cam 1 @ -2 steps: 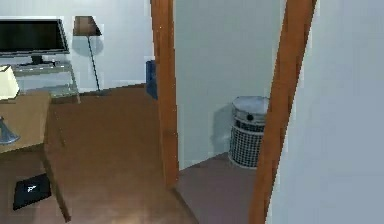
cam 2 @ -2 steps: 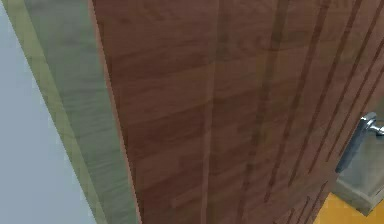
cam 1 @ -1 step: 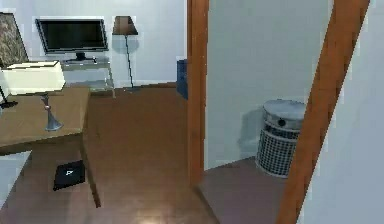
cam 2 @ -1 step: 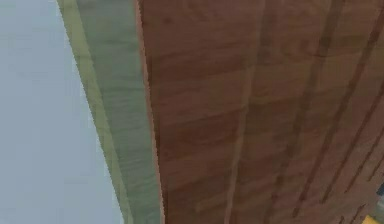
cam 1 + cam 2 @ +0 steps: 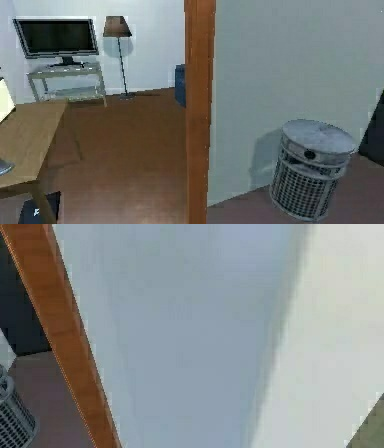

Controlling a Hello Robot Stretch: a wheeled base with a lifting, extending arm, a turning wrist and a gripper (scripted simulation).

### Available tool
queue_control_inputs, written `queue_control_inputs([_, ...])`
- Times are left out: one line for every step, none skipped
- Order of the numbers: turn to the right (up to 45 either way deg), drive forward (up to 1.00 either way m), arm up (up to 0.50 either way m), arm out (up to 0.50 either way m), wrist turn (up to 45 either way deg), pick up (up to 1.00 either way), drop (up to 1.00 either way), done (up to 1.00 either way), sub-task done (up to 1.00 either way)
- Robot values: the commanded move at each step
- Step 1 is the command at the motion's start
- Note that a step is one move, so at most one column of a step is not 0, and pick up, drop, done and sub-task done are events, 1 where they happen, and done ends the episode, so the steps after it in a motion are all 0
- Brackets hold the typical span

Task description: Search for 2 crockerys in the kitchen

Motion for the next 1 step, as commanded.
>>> queue_control_inputs([39.0,0.0,0.0,0.0,0.0,0.0,0.0,0.0,0.0])
